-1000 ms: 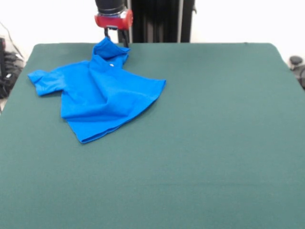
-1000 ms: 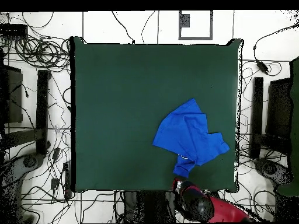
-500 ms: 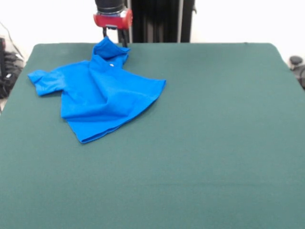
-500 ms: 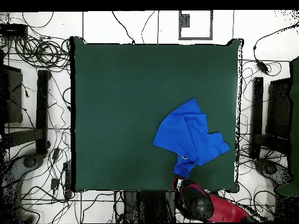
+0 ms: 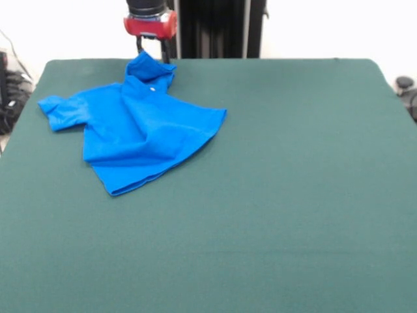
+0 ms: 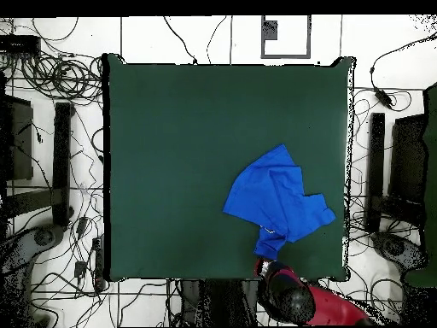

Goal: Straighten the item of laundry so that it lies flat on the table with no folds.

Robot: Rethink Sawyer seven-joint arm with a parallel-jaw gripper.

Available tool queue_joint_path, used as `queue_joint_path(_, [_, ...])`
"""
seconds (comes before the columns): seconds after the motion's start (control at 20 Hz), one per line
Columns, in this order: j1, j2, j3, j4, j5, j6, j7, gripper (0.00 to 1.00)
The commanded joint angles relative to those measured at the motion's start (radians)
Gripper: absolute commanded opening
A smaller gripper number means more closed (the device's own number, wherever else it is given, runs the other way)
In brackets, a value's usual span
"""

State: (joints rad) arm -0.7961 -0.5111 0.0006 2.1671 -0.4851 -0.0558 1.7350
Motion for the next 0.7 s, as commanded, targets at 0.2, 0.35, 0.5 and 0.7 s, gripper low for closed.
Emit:
queue_joint_path(0.2, [-0.027, -0.136, 0.126, -0.020, 0.064, 0.155, 0.095, 1.00])
queue_joint_path(0.35, [-0.030, -0.196, 0.137, 0.002, 0.082, 0.215, 0.086, 1.00])
queue_joint_path(0.5, [-0.027, -0.182, 0.146, -0.009, 0.084, 0.212, 0.097, 1.00])
queue_joint_path(0.7, [-0.035, -0.193, 0.157, 0.003, 0.090, 0.226, 0.102, 1.00])
